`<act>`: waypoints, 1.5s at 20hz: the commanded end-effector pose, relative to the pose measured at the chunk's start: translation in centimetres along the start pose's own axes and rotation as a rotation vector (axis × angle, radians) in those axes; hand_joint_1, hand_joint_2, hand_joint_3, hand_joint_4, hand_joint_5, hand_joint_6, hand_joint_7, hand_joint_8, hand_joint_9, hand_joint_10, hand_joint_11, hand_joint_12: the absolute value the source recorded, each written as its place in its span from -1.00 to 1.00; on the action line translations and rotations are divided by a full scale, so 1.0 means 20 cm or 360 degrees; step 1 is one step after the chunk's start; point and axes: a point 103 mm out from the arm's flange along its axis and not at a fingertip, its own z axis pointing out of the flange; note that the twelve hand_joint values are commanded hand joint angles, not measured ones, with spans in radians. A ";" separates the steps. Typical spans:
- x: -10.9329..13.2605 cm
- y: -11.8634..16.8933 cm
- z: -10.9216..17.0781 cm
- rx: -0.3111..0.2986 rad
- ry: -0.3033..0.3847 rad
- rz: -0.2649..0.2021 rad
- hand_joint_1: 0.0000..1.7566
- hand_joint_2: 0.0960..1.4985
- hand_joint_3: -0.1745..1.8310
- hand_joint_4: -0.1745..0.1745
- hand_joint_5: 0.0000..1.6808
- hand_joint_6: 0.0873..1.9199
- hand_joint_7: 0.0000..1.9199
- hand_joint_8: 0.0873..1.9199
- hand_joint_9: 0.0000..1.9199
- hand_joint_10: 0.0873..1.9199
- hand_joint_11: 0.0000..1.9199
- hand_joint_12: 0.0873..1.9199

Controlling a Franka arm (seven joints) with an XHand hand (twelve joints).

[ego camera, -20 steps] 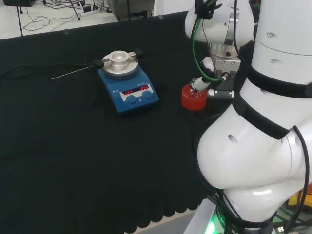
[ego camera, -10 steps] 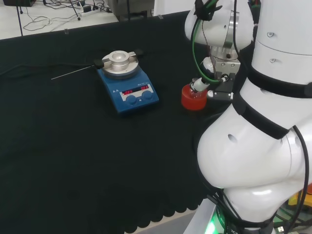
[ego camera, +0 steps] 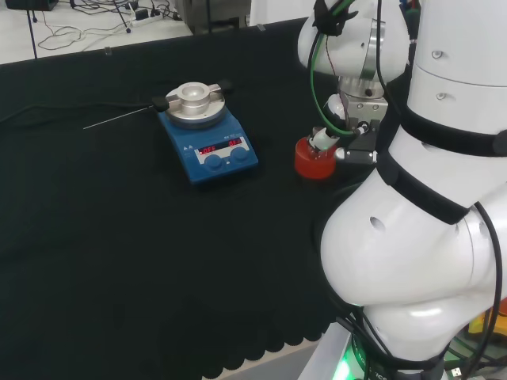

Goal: Pick up the round-bottom flask.

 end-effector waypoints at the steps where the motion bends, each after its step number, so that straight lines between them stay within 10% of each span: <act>1: 0.03 0.01 0.00 -0.0010 -0.0017 -0.0003 0.05 -0.20 -0.13 -0.43 -0.11 -0.41 -0.77 -0.36 -0.53 -0.34 -0.77 0.42; 19: 0.03 0.01 -0.02 -0.0039 -0.0051 0.0006 0.08 -0.16 -0.12 -0.70 0.11 -0.32 -0.75 -0.34 -0.49 -0.35 -0.73 0.41; 21: 0.03 0.01 -0.03 -0.0063 -0.0072 -0.0001 0.17 0.02 -0.32 0.19 0.22 -0.17 -0.72 -0.34 -0.46 -0.36 -0.71 0.40; 23: 0.04 0.01 -0.03 -0.0091 -0.0097 0.0001 0.22 0.06 -0.37 0.53 0.29 -0.13 -0.69 -0.34 -0.42 -0.38 -0.66 0.38; 30: 0.05 -0.01 -0.14 -0.0094 -0.0075 0.0015 0.27 -0.15 -0.10 0.22 0.35 -0.06 -0.62 -0.35 -0.34 -0.44 -0.58 0.34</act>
